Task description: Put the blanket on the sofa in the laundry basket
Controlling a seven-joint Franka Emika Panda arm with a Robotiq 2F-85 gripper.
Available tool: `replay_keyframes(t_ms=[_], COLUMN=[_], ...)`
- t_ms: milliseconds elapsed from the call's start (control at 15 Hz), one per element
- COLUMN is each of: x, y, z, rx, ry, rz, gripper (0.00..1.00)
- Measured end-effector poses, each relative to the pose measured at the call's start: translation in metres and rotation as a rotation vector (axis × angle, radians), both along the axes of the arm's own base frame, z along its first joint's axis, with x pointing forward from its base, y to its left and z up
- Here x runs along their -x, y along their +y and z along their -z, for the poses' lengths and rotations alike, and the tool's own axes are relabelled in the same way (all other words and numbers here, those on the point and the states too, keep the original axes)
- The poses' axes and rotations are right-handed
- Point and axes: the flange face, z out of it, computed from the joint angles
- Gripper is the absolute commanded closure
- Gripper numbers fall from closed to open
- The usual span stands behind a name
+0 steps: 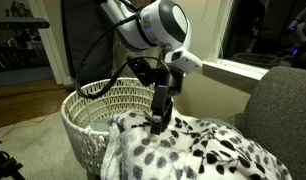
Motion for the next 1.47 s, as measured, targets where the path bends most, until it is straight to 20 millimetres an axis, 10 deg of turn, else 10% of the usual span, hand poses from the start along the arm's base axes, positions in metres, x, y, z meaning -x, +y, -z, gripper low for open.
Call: replay_keyframes(t_ms=[400, 467, 1200, 1467], x=[-0.002, -0.002, -0.002, -0.006], y=[-0.009, -0.01, -0.01, -0.004], z=[0.023, 0.025, 0.029, 0.022], rx=[0.006, 0.006, 0.003, -0.003], ry=[0.023, 0.025, 0.027, 0.01], rz=[0.015, 0.018, 0.026, 0.015], gripper=[0.0, 0.25, 0.93, 1.0])
